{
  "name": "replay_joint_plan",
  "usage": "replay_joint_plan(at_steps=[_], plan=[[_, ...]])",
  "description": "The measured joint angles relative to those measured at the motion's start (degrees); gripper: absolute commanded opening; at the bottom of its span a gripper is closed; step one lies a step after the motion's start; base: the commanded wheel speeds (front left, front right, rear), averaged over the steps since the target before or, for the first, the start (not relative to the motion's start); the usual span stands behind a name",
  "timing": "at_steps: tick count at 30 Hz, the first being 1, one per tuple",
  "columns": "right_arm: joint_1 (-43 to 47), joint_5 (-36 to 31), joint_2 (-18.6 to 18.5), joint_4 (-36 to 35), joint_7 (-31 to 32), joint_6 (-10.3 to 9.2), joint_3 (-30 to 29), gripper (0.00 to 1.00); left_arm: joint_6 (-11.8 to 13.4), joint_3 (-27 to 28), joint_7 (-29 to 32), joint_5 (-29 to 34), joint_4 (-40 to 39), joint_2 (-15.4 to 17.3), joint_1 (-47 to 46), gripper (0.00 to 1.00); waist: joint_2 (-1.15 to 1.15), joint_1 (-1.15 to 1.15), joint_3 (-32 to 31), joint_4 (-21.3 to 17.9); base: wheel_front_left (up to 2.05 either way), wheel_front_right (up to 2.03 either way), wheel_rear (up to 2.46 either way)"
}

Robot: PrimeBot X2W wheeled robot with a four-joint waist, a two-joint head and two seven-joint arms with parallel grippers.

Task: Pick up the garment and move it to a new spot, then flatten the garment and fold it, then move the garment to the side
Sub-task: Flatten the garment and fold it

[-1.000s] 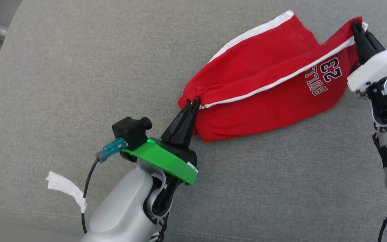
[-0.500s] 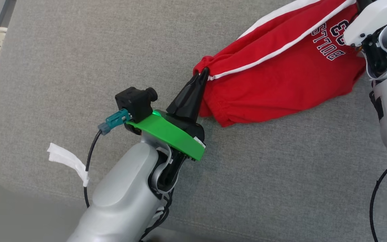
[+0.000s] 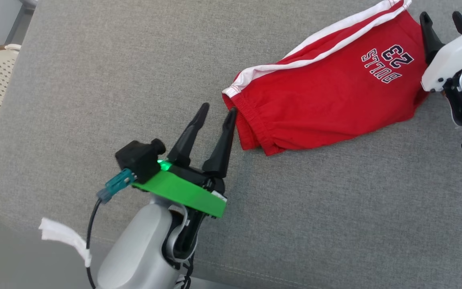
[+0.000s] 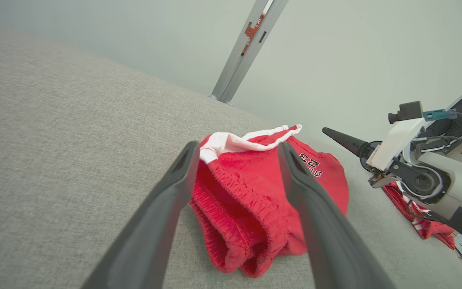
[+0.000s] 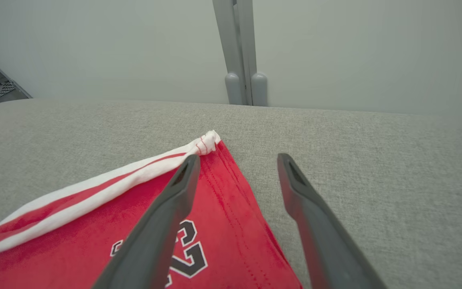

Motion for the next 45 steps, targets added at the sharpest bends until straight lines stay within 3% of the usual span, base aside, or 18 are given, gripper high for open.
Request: replay_joint_plan(at_steps=[11,17,18,19,20,32,45], plan=[[2.8,3.04,-3.48,3.14,0.77,0.0,4.76,1.0,2.05,17.27,0.0,11.62,-8.22,0.02,9.32,1.0,0.0,0.0,-0.43,1.26,0.0,0.0,0.0],[2.99,4.25,-3.49,5.63,2.01,0.01,6.43,1.0,4.05,21.46,0.0,14.37,-12.32,0.01,12.23,1.0,0.0,0.0,-0.16,1.58,0.0,0.0,0.0],[2.99,4.63,-3.42,5.71,2.2,0.0,6.67,0.36,4.3,21.74,0.0,14.03,-12.73,0.02,12.67,1.0,0.0,0.0,-0.2,1.57,0.0,0.0,0.0],[3.02,5.14,-3.15,5.73,2.54,0.0,6.99,0.05,4.46,22.06,0.0,13.89,-13.1,0.02,13.18,1.0,0.0,0.0,-0.26,1.52,0.0,0.0,0.0],[3.11,5.75,-2.89,5.69,2.8,0.0,7.3,0.0,4.75,22.21,0.0,13.93,-13.34,0.02,13.63,1.0,0.0,0.0,-0.31,1.43,0.0,0.0,0.0],[8.82,13.55,-2.63,3.74,-0.53,0.04,7.77,0.0,6.15,23.88,0.0,17.84,-13.61,0.01,16.46,1.0,0.0,0.0,-3.34,-0.14,0.0,0.0,0.0],[22.82,22.38,-5.65,-1.33,-5.55,0.04,6.81,0.0,5.73,26.27,0.0,20.74,-12.8,0.0,21.5,1.0,0.0,0.0,-9.86,-5.54,0.0,0.0,0.0]])
